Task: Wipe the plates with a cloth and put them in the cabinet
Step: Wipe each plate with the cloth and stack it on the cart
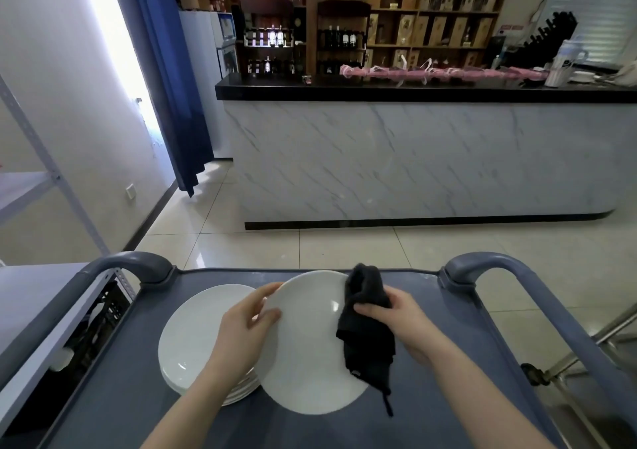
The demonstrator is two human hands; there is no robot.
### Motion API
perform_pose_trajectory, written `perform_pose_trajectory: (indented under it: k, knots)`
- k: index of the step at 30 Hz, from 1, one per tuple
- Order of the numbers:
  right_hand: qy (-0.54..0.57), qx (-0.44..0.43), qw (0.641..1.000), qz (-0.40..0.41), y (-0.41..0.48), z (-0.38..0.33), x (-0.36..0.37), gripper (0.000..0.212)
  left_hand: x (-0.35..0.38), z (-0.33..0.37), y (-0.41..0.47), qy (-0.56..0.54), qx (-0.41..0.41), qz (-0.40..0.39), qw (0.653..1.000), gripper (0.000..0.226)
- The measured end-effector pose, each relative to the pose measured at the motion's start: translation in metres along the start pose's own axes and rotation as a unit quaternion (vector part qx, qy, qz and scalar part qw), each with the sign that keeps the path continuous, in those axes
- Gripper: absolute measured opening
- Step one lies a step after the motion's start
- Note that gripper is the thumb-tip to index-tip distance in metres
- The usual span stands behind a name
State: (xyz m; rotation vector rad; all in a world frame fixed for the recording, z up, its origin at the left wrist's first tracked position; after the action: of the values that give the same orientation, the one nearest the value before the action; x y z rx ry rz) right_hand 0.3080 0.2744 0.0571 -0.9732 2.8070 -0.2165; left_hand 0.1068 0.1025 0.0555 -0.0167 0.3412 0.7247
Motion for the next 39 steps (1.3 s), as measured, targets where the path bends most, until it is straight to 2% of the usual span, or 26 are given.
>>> perform_pose_trajectory:
  k: [4,6,8,11,13,16,18,21,25,27,30,32,35,39]
  knots:
    - [0.131,0.094,0.985,0.061,-0.016,0.04,0.018,0.027,-0.002,-0.007,-0.003,-0.095,-0.055,0.073,0.991,0.05]
    - [0.132,0.126,0.982,0.043,-0.022,0.047,0.022,0.026,-0.001,-0.008,-0.003,-0.1,-0.07,0.07,0.99,0.045]
    - [0.099,0.118,0.988,0.027,-0.021,0.041,0.015,0.026,-0.002,-0.009,-0.003,-0.08,-0.068,0.047,0.993,0.043]
    - [0.018,0.048,0.999,0.016,-0.01,0.015,-0.002,0.023,-0.006,-0.007,0.001,-0.055,-0.058,0.002,0.997,0.044]
    - [-0.089,-0.017,0.996,-0.004,0.0,-0.01,-0.008,0.021,-0.003,-0.002,0.003,-0.02,-0.035,-0.034,0.999,0.045]
    - [-0.3,-0.104,0.946,-0.064,0.014,-0.04,0.003,0.021,0.013,0.011,0.004,0.07,0.013,-0.103,0.992,0.042]
    - [-0.341,-0.124,0.928,-0.082,0.017,-0.044,0.013,0.022,0.019,0.018,0.006,0.081,0.015,-0.125,0.989,0.04]
    - [-0.26,-0.1,0.959,-0.055,0.015,-0.038,0.008,0.019,0.014,0.022,0.011,0.075,0.008,-0.114,0.991,0.041]
    - [-0.078,-0.016,0.997,0.019,-0.001,-0.008,-0.001,0.022,0.005,0.01,0.005,0.001,-0.024,-0.034,0.999,0.042]
    - [0.031,0.038,0.997,0.057,-0.012,0.016,0.004,0.027,0.004,0.002,-0.002,-0.064,-0.039,-0.002,0.997,0.046]
    - [0.164,0.132,0.975,0.071,-0.027,0.045,0.015,0.026,0.008,-0.005,-0.009,-0.124,-0.066,0.041,0.989,0.051]
    - [0.161,0.141,0.974,0.079,-0.03,0.053,0.018,0.024,0.009,-0.008,-0.011,-0.123,-0.071,0.037,0.989,0.054]
    - [0.098,0.085,0.987,0.097,-0.026,0.045,0.01,0.022,0.005,-0.01,-0.013,-0.111,-0.06,-0.003,0.992,0.056]
    - [-0.069,-0.01,0.997,0.031,-0.013,0.013,-0.006,0.028,0.001,-0.003,-0.006,-0.052,-0.012,-0.061,0.997,0.054]
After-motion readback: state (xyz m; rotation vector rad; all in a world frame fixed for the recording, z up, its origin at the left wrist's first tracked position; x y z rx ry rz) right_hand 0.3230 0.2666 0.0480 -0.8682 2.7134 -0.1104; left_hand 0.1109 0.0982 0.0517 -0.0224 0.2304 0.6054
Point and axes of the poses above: each hand's wrist, its own y-axis towards the middle knuckle, its own x-axis out of the palm, z = x × y, the point moved 1 cm from there along y, towards the middle knuckle, and after that the axes turned 4 degrees about z, right-handed, at the moved point
